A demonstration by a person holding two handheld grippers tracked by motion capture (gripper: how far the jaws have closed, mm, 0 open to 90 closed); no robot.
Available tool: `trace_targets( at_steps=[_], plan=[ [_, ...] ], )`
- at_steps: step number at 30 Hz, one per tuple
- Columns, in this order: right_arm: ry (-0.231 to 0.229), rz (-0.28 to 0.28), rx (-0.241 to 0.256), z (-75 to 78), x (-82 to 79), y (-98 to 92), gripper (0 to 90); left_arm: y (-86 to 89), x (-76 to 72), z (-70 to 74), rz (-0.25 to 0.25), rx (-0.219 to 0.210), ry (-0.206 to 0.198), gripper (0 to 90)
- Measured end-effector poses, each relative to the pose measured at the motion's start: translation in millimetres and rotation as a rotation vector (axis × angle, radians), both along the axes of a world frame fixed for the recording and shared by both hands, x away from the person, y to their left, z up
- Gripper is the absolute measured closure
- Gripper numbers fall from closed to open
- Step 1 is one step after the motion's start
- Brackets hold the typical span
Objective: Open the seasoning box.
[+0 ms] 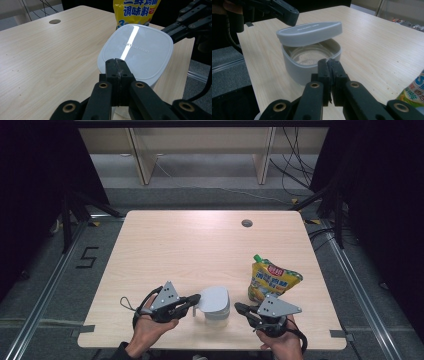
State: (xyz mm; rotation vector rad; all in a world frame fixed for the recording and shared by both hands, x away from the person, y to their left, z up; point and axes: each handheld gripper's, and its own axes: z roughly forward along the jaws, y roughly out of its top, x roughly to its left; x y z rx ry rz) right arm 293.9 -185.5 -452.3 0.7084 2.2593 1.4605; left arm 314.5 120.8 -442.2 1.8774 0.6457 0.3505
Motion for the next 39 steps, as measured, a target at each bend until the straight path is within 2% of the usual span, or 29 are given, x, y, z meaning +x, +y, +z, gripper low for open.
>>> trace_targets(
  at_steps=[1, 2, 3, 4, 12, 15, 16, 18, 19, 20, 21, 23, 26, 27, 28, 30, 31, 32, 33, 34, 36, 37, 38, 39],
  plan=[
    [0.012, 0.014, 0.003, 1.1, -0.3, 1.2, 88.8, 0.4, 0.3, 0.3, -0.006, 0.008, -0.009, 89.1],
    [0.037, 0.003, 0.008, 2.1, -2.7, 3.2, 89.1, 0.1, 0.6, 0.2, -0.009, 0.005, -0.005, 89.0],
    [0.037, 0.003, 0.008, 2.1, -2.7, 3.2, 89.1, 0.1, 0.6, 0.2, -0.009, 0.005, -0.005, 89.1],
    [-0.004, 0.023, 0.009, 3.3, 0.2, 5.7, 89.1, 0.1, 0.1, 0.0, -0.002, 0.001, -0.003, 89.1],
    [0.004, 0.033, -0.009, 6.4, 0.6, 16.1, 89.6, 1.2, -0.3, 0.4, -0.003, 0.013, -0.008, 89.0],
    [0.004, 0.044, -0.01, 7.0, 1.3, 17.9, 89.5, 3.0, 0.7, 0.3, -0.005, -0.001, -0.01, 87.8],
    [-0.014, 0.045, -0.016, 7.6, 2.3, 20.5, 89.6, 6.0, -0.8, 1.7, 0.008, -0.018, -0.006, 84.1],
    [0.002, 0.042, 0.002, 7.6, 1.6, 22.4, 89.5, 8.3, -1.5, 2.8, 0.012, -0.013, -0.012, 81.8],
    [-0.005, 0.039, -0.015, 8.6, 1.5, 22.6, 89.6, 10.8, -2.5, 3.7, 0.022, 0.008, -0.028, 78.8],
    [-0.013, 0.029, -0.002, 8.3, 1.5, 24.1, 89.6, 14.0, -3.2, 4.0, 0.025, 0.03, -0.036, 74.5],
    [-0.011, 0.053, -0.012, 9.2, 2.4, 23.9, 89.6, 17.7, -4.1, 3.2, 0.023, 0.028, -0.023, 71.2],
    [-0.008, 0.046, -0.011, 10.8, 1.5, 24.3, 89.6, 26.6, -9.9, -1.6, 0.018, 0.009, 0.011, 65.2],
    [-0.002, 0.049, -0.015, 10.9, 1.9, 24.2, 89.5, 30.4, -14.1, -5.5, 0.021, 0.018, 0.026, 60.6],
    [-0.007, 0.031, -0.006, 10.9, 2.7, 24.8, 89.2, 31.9, -19.2, -9.2, 0.027, 0.016, 0.048, 56.7],
    [-0.011, 0.045, -0.012, 11.9, 3.3, 24.7, 89.1, 33.5, -21.5, -10.2, 0.024, 0.032, 0.051, 54.4],
    [-0.015, 0.044, -0.011, 12.7, 3.2, 24.7, 89.2, 33.6, -23.0, -12.6, 0.018, 0.026, 0.059, 51.7],
    [-0.002, 0.042, -0.011, 13.9, 3.0, 25.2, 89.2, 35.5, -24.4, -13.6, 0.012, 0.055, 0.043, 49.7],
    [-0.002, 0.042, -0.011, 13.9, 3.0, 25.2, 89.2, 35.9, -27.9, -16.5, 0.02, 0.071, 0.049, 49.7],
    [-0.02, 0.05, -0.015, 14.9, 4.4, 26.0, 89.1, 36.8, -28.5, -18.3, 0.008, 0.086, 0.043, 46.9],
    [-0.007, 0.044, -0.005, 15.7, 4.0, 26.6, 89.1, 36.9, -31.0, -21.3, 0.006, 0.094, 0.054, 45.9],
    [-0.024, 0.054, -0.018, 17.8, 6.5, 27.7, 89.1, 37.8, -35.3, -27.5, 0.003, 0.122, 0.07, 41.6],
    [-0.021, 0.053, -0.019, 18.7, 6.7, 28.5, 89.1, 38.1, -37.2, -30.1, 0.009, 0.119, 0.078, 40.5],
    [-0.008, 0.052, -0.021, 20.4, 6.7, 28.8, 89.2, 41.3, -37.5, -31.3, 0.005, 0.145, 0.078, 39.3],
    [-0.022, 0.067, -0.028, 21.3, 8.3, 30.1, 89.2, 43.1, -38.5, -32.1, 0.001, 0.143, 0.08, 38.8]
  ],
)
